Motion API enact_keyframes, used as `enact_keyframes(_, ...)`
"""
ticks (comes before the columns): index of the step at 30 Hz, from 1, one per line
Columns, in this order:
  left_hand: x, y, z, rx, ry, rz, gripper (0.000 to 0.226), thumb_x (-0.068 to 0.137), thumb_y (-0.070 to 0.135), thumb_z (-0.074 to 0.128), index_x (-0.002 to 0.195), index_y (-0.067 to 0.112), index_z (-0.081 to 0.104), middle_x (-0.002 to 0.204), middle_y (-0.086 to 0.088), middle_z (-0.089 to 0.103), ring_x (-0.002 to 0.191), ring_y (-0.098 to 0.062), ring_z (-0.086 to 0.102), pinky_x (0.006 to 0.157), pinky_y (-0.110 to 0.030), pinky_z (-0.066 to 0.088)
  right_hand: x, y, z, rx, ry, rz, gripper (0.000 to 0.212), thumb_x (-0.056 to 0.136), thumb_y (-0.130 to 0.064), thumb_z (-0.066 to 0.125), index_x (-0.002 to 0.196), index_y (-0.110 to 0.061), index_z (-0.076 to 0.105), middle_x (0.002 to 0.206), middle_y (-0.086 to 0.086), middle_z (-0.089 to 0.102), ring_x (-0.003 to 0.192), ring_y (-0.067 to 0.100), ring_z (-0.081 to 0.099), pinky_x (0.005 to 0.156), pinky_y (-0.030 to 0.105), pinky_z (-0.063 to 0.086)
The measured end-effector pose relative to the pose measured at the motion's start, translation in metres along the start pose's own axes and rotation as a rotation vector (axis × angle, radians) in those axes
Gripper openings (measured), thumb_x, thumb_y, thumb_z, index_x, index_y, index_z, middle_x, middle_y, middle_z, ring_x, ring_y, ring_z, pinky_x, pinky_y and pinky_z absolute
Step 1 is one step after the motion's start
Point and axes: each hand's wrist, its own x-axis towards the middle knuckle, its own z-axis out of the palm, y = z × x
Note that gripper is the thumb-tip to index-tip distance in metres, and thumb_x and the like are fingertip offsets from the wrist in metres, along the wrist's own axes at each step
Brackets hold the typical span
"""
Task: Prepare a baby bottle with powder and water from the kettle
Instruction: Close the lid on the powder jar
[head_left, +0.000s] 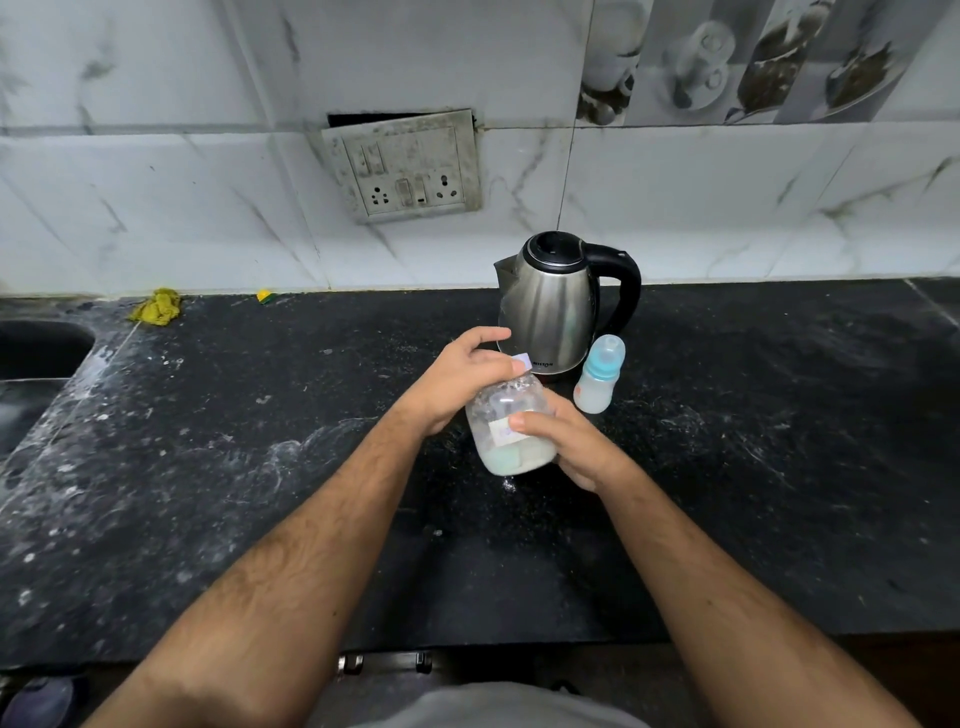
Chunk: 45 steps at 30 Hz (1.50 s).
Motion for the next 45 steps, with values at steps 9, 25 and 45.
enact_keyframes(9,0.001,-0.003,-0.011,0.108,-0.013,-0.013,0.046,0.093,0.026,0.066,0.136,0.017,0.053,0.117,-0.002,0.068,0.101,-0.009,0.069,0.087,-0.023,0.054,0.004,0.004,0.006,-0.171,0.099,0.001,0.064,0.067,-0.031,0.08,0.125,-0.013,0.056,0.118,0.007,0.07,0.107,0.016,0.067,0.098,0.038,0.052)
enact_keyframes(25,-0.004,0.011,-0.002,0.007,-0.089,0.085,0.035,0.072,0.012,0.072,0.107,0.017,0.065,0.098,-0.013,0.069,0.086,-0.019,0.067,0.083,-0.033,0.056,0.004,-0.008,-0.007,0.102,-0.178,0.055,0.065,0.07,-0.027,0.073,0.131,-0.012,0.055,0.118,0.011,0.068,0.107,0.023,0.065,0.093,0.038,0.052)
enact_keyframes(45,-0.007,0.03,0.005,0.084,-0.067,0.134,0.031,0.078,0.018,0.07,0.11,0.017,0.072,0.098,0.0,0.076,0.09,-0.01,0.07,0.08,-0.024,0.056,0.002,-0.023,-0.005,0.058,-0.154,-0.016,0.066,0.07,-0.023,0.077,0.131,-0.009,0.056,0.119,0.013,0.067,0.111,0.026,0.064,0.098,0.04,0.05)
